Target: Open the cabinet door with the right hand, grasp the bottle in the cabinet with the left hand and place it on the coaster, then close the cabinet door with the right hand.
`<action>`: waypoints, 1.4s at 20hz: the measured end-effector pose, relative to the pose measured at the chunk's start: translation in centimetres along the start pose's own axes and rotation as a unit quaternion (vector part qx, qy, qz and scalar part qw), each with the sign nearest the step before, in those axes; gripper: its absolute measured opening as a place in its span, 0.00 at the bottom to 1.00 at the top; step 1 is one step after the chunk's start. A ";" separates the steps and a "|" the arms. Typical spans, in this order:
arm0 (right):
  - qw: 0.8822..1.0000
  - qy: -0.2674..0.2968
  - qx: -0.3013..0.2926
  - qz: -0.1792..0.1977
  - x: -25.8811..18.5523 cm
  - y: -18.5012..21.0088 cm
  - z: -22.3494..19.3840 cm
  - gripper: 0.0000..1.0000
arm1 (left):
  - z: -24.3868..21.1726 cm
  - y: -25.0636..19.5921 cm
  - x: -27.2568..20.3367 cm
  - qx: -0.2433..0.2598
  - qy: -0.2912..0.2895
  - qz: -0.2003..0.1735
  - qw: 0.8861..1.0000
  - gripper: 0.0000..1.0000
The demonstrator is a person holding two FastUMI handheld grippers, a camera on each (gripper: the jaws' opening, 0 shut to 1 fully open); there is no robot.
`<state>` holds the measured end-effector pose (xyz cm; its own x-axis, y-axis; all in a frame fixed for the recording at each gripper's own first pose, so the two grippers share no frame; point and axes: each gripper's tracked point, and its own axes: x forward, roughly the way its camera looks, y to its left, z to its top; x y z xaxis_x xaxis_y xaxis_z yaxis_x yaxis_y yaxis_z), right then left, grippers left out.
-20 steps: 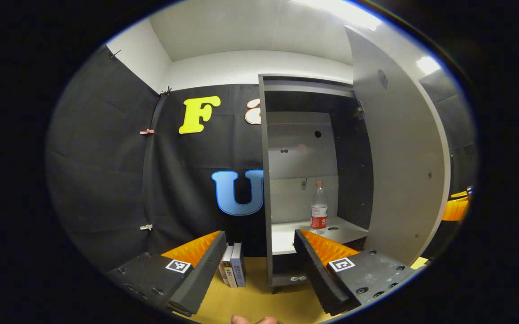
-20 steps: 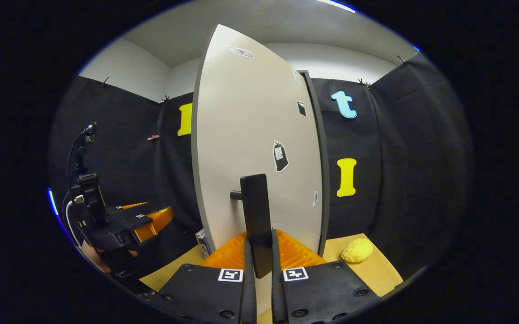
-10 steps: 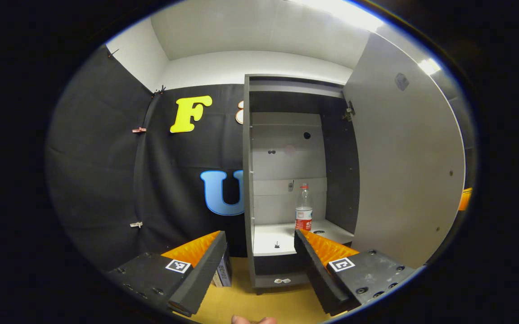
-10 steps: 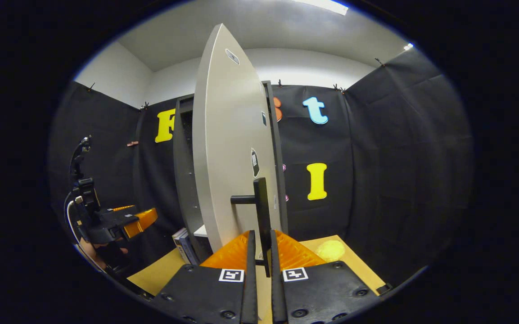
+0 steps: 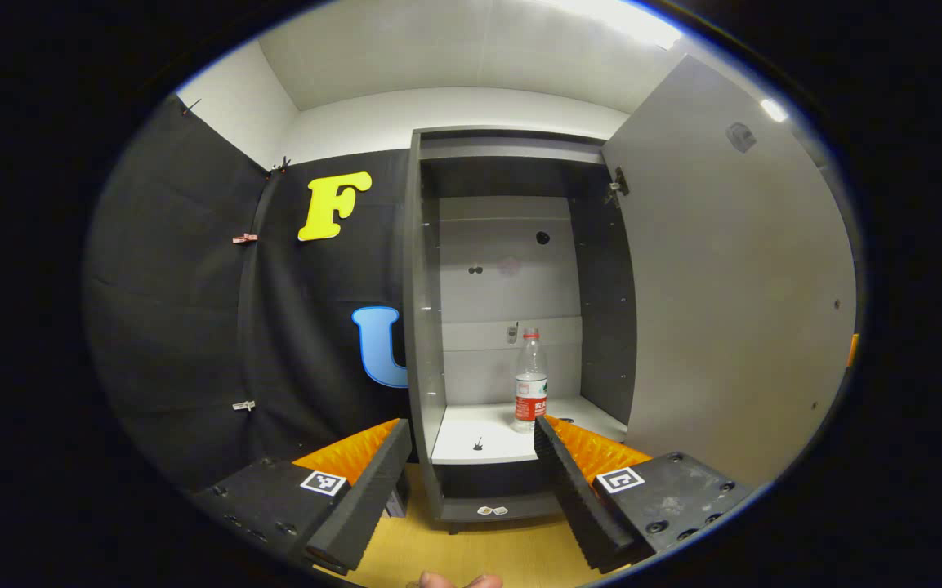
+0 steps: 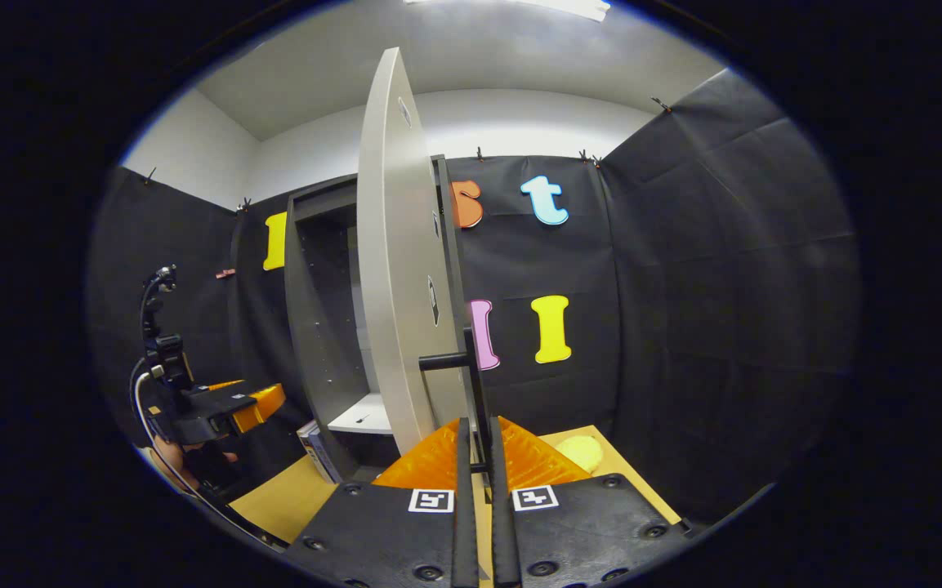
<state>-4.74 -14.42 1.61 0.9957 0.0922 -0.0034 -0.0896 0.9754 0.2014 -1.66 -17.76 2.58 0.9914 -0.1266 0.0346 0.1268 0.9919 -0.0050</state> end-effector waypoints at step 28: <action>0.980 -0.036 -0.035 -0.191 -1.4 -13.7 0.8 0.98 | -3.4 -10.4 21.9 0.010 0.015 -0.044 0.999 0.99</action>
<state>-4.91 -28.10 -0.40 0.9554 -0.2952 0.0035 0.2923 0.9473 0.1308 18.87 -30.84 0.04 0.9770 -0.2131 0.0039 0.2130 0.9769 0.0160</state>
